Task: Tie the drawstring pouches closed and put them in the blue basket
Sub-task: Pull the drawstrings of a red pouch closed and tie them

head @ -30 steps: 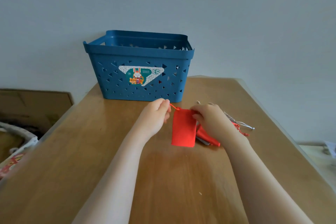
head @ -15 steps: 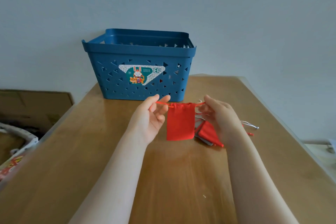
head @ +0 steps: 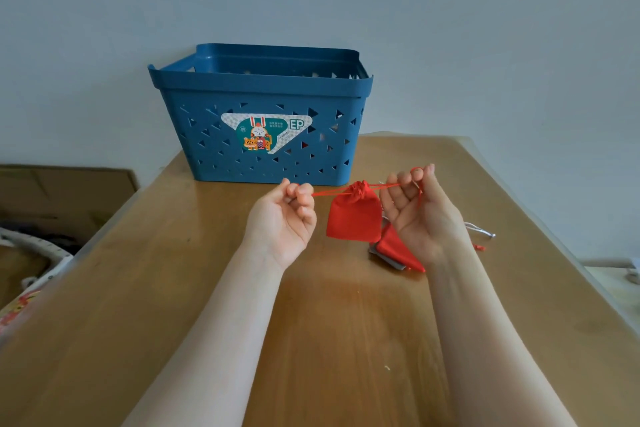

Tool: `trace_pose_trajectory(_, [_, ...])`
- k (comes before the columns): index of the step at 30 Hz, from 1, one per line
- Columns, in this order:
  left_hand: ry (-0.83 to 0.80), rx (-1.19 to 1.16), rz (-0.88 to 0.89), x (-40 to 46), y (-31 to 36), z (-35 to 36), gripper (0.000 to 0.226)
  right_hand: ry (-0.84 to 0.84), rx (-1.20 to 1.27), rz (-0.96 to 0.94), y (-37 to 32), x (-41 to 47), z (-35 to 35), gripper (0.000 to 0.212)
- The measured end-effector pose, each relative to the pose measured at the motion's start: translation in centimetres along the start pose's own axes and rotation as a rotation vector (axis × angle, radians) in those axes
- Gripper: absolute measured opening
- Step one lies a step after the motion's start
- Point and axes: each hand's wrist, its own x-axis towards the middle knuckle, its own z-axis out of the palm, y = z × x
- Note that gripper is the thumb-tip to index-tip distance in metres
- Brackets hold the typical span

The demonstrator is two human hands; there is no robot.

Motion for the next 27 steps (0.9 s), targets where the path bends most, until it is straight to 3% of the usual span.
trace_pose_trajectory(5, [0.07, 0.173, 0.103, -0.4, 0.1, 0.7, 0.036, -0.012, -0.084, 0.024, 0.5, -0.1, 0.6, 0.037])
trace_pose_trajectory(11, [0.197, 0.598, 0.245, -1.6, -0.1, 2.2, 0.031, -0.092, -1.006, -0.255, 1.7, -1.6, 2.5, 0.026])
trace_pose_trajectory(14, [0.149, 0.729, 0.328, -2.0, -0.3, 2.8, 0.03, -0.267, -1.224, -0.313, 2.1, -2.4, 3.3, 0.032])
trace_pose_trajectory(17, [0.1, 0.81, 0.408, -2.3, -0.9, 3.0, 0.034, -0.29, -1.351, -0.347, 2.3, -2.7, 3.6, 0.024])
trace_pose_trajectory(20, [0.045, 0.868, 0.418, -2.3, -1.4, 3.0, 0.033, -0.173, -1.348, -0.358, 2.2, -2.3, 3.6, 0.025])
trace_pose_trajectory(25, [-0.055, 1.045, 0.423, -2.4, -2.5, 3.1, 0.016, -0.018, -0.814, -0.148, 1.4, -2.5, 3.4, 0.024])
trace_pose_trajectory(27, [-0.069, 1.184, 0.46, -2.3, -2.9, 3.1, 0.016, -0.012, -0.751, -0.127, 1.2, -2.4, 3.4, 0.021])
